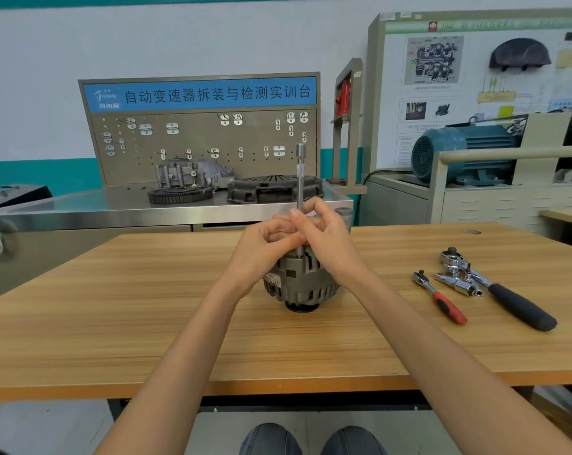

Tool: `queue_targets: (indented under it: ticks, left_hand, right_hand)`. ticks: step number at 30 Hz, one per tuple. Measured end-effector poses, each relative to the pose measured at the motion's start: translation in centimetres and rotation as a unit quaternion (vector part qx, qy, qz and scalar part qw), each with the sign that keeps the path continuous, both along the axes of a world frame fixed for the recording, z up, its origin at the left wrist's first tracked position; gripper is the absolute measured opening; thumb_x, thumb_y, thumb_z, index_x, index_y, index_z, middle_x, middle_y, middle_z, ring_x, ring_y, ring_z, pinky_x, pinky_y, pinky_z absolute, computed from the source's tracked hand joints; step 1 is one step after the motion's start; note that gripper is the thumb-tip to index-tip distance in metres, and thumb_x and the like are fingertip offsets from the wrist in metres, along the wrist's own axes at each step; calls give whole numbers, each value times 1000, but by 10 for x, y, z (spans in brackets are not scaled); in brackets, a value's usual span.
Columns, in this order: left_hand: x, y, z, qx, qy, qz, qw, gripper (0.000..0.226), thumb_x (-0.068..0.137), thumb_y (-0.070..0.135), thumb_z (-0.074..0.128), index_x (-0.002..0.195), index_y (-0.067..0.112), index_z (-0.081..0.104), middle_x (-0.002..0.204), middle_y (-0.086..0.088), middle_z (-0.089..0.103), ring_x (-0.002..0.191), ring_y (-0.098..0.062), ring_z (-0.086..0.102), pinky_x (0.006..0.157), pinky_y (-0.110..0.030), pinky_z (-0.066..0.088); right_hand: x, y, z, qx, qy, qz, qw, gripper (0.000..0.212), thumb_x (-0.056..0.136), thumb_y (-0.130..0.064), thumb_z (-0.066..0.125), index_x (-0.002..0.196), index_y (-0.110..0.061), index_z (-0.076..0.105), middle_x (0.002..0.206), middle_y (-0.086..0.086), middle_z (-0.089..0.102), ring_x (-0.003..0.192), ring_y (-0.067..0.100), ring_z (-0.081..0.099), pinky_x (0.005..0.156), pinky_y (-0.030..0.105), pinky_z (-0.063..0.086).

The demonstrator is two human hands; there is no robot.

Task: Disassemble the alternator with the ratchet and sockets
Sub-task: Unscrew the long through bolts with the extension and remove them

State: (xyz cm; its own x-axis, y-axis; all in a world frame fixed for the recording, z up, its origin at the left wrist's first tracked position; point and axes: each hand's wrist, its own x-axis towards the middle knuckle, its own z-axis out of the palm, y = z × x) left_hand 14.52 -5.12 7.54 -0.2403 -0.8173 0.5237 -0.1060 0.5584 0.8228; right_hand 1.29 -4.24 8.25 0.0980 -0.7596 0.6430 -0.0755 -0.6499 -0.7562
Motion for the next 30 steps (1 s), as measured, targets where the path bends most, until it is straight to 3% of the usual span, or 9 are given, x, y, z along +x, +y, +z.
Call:
queue_targets:
  ticks: [4, 8, 12, 15, 17, 19, 21, 25, 30]
  left_hand:
    - [1, 1, 0, 4, -1, -27, 1000, 11, 90, 15, 65, 93, 20, 74, 89, 5, 75, 86, -9, 71, 73, -18, 54]
    - [5, 0, 1, 18, -6, -55, 998, 17, 92, 17, 61, 97, 25, 75, 98, 2, 75, 95, -11, 70, 79, -20, 55]
    - [6, 0, 0, 15, -5, -53, 998, 14, 90, 13, 63, 98, 20, 73, 96, 1, 75, 94, -11, 70, 82, -21, 54]
    - [4, 0, 1, 21, -8, -33, 999, 10, 88, 14, 66, 94, 20, 72, 92, -2, 75, 90, -14, 70, 88, -32, 54]
    - [3, 0, 0, 25, -7, -28, 999, 9, 88, 14, 66, 92, 20, 71, 89, -5, 74, 86, -16, 69, 90, -38, 53]
    - [3, 0, 0, 25, -7, -27, 999, 9, 89, 14, 65, 92, 20, 71, 89, -7, 74, 86, -17, 69, 90, -40, 52]
    - [4, 0, 1, 24, -8, -29, 999, 10, 89, 14, 65, 95, 18, 71, 93, -8, 74, 90, -18, 69, 90, -37, 53]
    - [5, -2, 1, 23, -2, -67, 997, 18, 92, 15, 60, 107, 16, 71, 102, 1, 74, 97, -9, 69, 77, -17, 53]
    - [6, -2, 1, 22, -2, -68, 997, 15, 92, 15, 61, 102, 19, 72, 98, 3, 75, 93, -7, 69, 73, -14, 51]
  right_hand:
    - [-2, -1, 0, -3, 1, 3, 1000, 14, 97, -22, 50, 88, -20, 60, 99, 12, 71, 90, 22, 69, 84, 39, 56]
    - [-2, 0, 0, -8, 2, 11, 1000, 21, 98, -19, 47, 91, -22, 66, 103, 6, 71, 98, 15, 66, 89, 32, 53]
    - [0, 1, 0, -8, 0, 8, 1000, 23, 99, -19, 44, 96, -22, 66, 100, -1, 70, 95, 5, 65, 77, 15, 50]
    - [1, -2, -3, 24, -22, -4, 999, 16, 97, -28, 48, 110, -23, 57, 98, -1, 71, 95, 11, 67, 81, 24, 54]
    - [2, -1, -5, 21, -26, -11, 999, 8, 95, -30, 52, 102, -27, 51, 86, -2, 73, 86, 10, 69, 76, 24, 55]
    - [3, 0, -5, 9, -29, -5, 1000, 6, 96, -26, 52, 92, -24, 49, 89, 5, 73, 85, 16, 70, 77, 31, 57]
    - [3, 0, -4, 7, -35, 2, 999, 11, 97, -23, 51, 86, -20, 48, 93, 12, 72, 86, 22, 70, 80, 38, 57]
    - [1, -1, -1, 2, -46, 21, 999, 16, 98, -18, 48, 83, -13, 49, 97, 5, 71, 90, 16, 70, 79, 29, 57]
    - [0, -2, -4, -13, -22, 2, 1000, 16, 99, -16, 44, 91, -14, 58, 103, 7, 70, 96, 15, 67, 85, 31, 55]
